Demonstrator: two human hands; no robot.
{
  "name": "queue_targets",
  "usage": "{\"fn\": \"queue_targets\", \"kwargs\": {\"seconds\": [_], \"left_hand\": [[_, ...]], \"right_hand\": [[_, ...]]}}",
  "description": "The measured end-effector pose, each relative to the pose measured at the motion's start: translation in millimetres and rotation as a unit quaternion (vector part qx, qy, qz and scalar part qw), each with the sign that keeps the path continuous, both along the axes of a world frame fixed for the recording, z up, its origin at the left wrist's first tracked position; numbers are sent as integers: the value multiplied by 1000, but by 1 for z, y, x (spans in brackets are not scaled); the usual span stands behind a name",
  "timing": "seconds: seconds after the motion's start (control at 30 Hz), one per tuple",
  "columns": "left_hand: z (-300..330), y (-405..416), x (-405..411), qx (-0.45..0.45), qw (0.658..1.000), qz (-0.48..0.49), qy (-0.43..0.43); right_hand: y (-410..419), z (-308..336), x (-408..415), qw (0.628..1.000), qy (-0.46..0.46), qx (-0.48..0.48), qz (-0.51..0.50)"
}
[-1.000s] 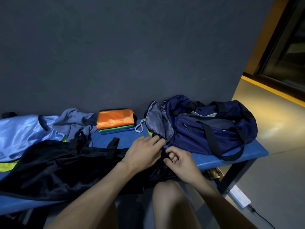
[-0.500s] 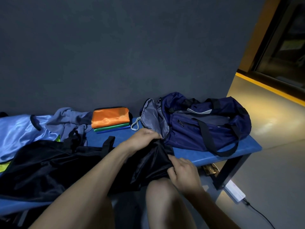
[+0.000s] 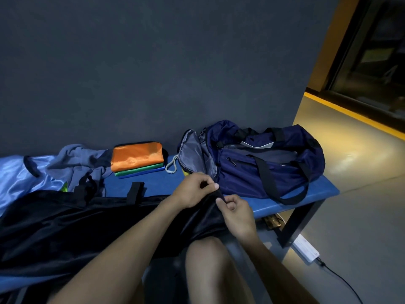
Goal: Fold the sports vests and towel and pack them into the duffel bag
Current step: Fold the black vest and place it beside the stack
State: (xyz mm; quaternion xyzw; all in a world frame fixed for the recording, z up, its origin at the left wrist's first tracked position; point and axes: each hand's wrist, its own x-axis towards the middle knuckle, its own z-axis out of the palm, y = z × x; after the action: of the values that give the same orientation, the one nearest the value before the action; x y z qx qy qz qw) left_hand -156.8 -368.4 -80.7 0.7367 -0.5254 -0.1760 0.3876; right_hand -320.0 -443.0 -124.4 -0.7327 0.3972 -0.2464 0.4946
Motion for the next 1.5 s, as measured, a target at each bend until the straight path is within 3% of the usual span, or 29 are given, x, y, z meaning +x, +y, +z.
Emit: {"fn": "queue_targets", "kwargs": {"seconds": [0.2,0.37,0.53,0.8,0.97,1.17,1.23,1.4,1.5], "left_hand": [[-6,35,-4,-68,975,87,-195],[-27,87,-2,-32,959,93,-265],[-44,123,27,62,930,139,-335],[-36,124,55,144,894,138,-402],[-17,111,69,163,929,134,-304],[-22,92,71,221,925,154,-267],[-27,94,67,207,922,164,-284],[-29,104,52,70,901,150,-402],[-38,116,47,61,913,103,-390]], "right_hand": [[-18,2,7,985,171,-15,-12],[-18,16,16,981,191,-33,-9],[-14,18,24,980,194,-38,-28],[-7,21,22,976,201,-60,-48],[-9,29,22,969,240,-58,-1],[-12,30,24,962,271,-38,-2],[-9,32,27,961,275,-29,-2],[-1,34,32,959,280,-36,-11],[3,32,33,965,257,-39,-26]]}}
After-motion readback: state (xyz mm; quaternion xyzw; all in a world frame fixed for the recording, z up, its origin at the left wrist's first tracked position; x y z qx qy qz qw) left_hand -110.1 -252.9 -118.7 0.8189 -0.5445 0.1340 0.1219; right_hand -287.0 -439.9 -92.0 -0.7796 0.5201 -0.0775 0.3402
